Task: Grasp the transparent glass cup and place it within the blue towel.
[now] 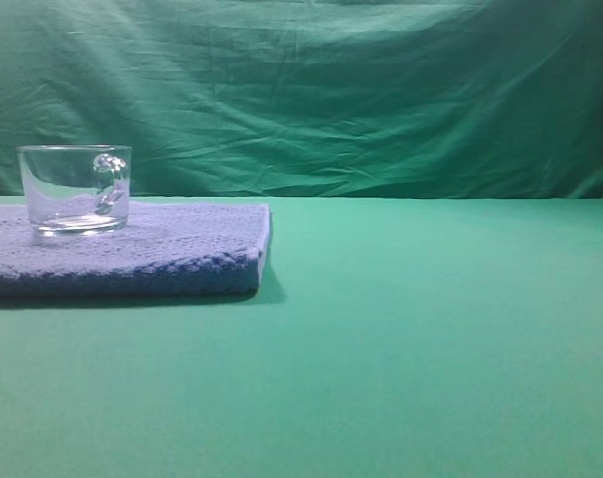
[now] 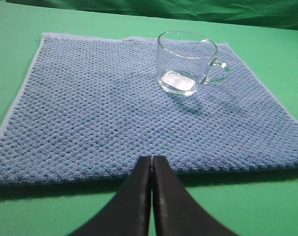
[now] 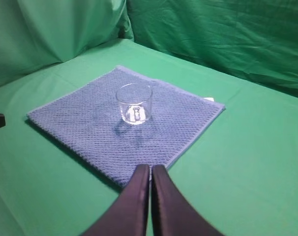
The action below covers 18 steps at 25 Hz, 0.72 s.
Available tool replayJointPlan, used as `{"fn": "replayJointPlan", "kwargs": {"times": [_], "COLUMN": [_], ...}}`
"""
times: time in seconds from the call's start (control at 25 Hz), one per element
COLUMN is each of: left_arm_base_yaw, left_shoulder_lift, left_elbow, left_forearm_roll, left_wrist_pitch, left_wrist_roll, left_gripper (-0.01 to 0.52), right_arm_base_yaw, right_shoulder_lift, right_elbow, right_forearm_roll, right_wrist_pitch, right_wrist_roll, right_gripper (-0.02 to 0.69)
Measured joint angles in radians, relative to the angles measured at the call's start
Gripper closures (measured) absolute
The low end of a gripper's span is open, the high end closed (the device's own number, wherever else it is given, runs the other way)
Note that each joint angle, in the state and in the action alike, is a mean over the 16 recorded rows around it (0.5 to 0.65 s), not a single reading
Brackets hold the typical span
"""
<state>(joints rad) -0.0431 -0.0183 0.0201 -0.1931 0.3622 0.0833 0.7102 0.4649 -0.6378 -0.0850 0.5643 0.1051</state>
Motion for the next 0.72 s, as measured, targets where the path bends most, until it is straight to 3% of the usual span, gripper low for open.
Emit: {"fn": "replayJointPlan", "kwargs": {"times": [0.72], "left_arm_base_yaw": [0.0], "left_shoulder_lift": [0.0], "left_elbow": [0.0], "left_forearm_roll": [0.0], "left_wrist_pitch": [0.0], "left_wrist_roll": [0.0], "left_gripper": [0.514], "right_arm_base_yaw": [-0.561], "right_shoulder_lift": [-0.347], "right_elbow": [0.364], "right_forearm_roll": [-0.056], "right_wrist_pitch": [-0.12], "right_wrist_roll": [0.01], "right_gripper": [0.665]}}
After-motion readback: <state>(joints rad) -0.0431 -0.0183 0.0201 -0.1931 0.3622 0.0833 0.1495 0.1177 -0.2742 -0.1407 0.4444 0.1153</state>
